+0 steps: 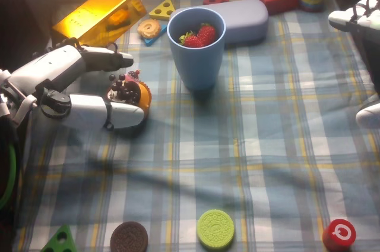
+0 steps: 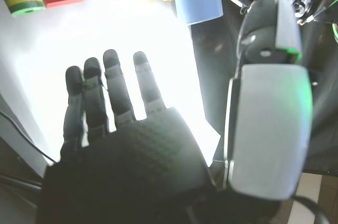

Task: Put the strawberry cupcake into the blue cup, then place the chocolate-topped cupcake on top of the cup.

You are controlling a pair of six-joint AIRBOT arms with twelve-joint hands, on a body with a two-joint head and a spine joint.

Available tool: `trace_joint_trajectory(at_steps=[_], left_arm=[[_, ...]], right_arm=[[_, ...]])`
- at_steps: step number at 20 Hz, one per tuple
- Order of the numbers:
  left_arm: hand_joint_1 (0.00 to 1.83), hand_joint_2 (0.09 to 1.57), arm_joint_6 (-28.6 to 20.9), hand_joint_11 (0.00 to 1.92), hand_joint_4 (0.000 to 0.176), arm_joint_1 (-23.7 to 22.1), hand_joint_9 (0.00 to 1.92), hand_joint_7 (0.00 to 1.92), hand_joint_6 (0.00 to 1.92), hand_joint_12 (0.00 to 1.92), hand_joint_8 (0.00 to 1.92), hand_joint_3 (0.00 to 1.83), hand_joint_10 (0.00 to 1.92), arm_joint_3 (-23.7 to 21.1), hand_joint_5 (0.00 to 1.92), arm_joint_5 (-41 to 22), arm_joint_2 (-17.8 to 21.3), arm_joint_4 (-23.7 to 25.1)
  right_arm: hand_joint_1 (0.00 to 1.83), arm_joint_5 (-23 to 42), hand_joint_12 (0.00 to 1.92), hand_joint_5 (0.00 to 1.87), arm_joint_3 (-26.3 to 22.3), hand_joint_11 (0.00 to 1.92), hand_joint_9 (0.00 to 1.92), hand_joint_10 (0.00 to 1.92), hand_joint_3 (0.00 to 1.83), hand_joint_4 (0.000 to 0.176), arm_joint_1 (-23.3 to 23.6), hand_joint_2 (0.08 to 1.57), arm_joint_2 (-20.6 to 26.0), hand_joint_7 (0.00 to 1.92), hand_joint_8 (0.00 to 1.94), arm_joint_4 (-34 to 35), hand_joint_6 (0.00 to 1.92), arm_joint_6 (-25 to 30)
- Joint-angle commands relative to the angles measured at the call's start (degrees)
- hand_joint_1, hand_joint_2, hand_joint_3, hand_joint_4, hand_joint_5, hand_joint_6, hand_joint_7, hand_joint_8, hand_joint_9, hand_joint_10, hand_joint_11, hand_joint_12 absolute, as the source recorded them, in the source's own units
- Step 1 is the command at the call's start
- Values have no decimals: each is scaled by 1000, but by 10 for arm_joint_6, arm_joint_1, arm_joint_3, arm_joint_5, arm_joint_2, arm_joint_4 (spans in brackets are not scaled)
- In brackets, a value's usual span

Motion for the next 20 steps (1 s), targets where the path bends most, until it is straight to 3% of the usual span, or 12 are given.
trace_joint_trajectory(at_steps=[1,6,7,9,11,13,14,15,17,18,19,20], left_arm=[[856,810,-3,0,47,-7,328,566,5,375,3,1,3,3,596,-60,-4,6],[959,833,-3,0,48,-7,336,634,10,393,8,1,5,5,687,-54,-6,8],[972,842,-3,0,78,-7,320,634,9,261,5,3,6,6,700,-51,-7,10],[1016,854,-3,0,91,-7,341,677,15,151,8,2,6,6,775,-50,-7,10],[1038,865,-3,14,95,-7,374,761,15,154,13,3,3,-3,868,-57,0,17],[1083,888,-3,25,75,-7,419,911,7,151,9,1,3,-3,969,-57,0,17],[1081,902,-3,7,86,-7,412,932,9,137,10,5,0,-3,987,-57,0,17],[1085,987,-3,34,158,-7,411,958,459,96,6,7,5,-4,1165,-58,0,17],[1073,1031,-3,78,175,-7,469,1058,686,70,4,1,1,-4,1145,-58,0,18],[1074,1032,-3,82,176,-7,485,1048,695,67,0,1,6,-4,1145,-58,0,18],[1205,1048,-3,72,86,-7,509,1122,677,40,580,0,3,-4,1151,-58,0,18],[1233,1042,-3,69,66,-7,527,1127,670,35,712,0,5,-5,1161,-59,1,19]], right_arm=[[124,66,381,0,1,0,121,0,0,47,3,886,0,159,0,12,0,2],[112,66,398,0,1,0,145,8,1,36,3,898,0,178,5,11,0,2],[110,67,416,0,2,0,140,4,0,45,3,894,0,170,1,11,0,2],[102,67,412,0,2,0,131,0,0,39,3,895,0,158,0,11,0,2],[101,67,439,0,4,0,148,4,0,34,3,893,-3,171,3,12,0,2],[96,67,443,0,4,0,153,2,0,34,3,890,-4,177,1,12,0,2],[99,67,444,0,4,0,158,3,0,33,3,890,-4,179,2,12,0,2],[97,67,443,0,5,0,156,2,0,40,3,886,-4,176,0,12,0,2],[113,67,375,0,5,0,131,3,0,47,3,879,-5,157,2,12,0,2],[116,67,375,0,5,0,131,3,0,52,3,880,-5,154,1,12,0,2],[127,67,447,0,5,0,146,0,0,49,2,883,-5,160,0,12,0,2],[134,67,449,0,5,0,148,1,1,46,2,887,-5,162,1,12,0,2]])
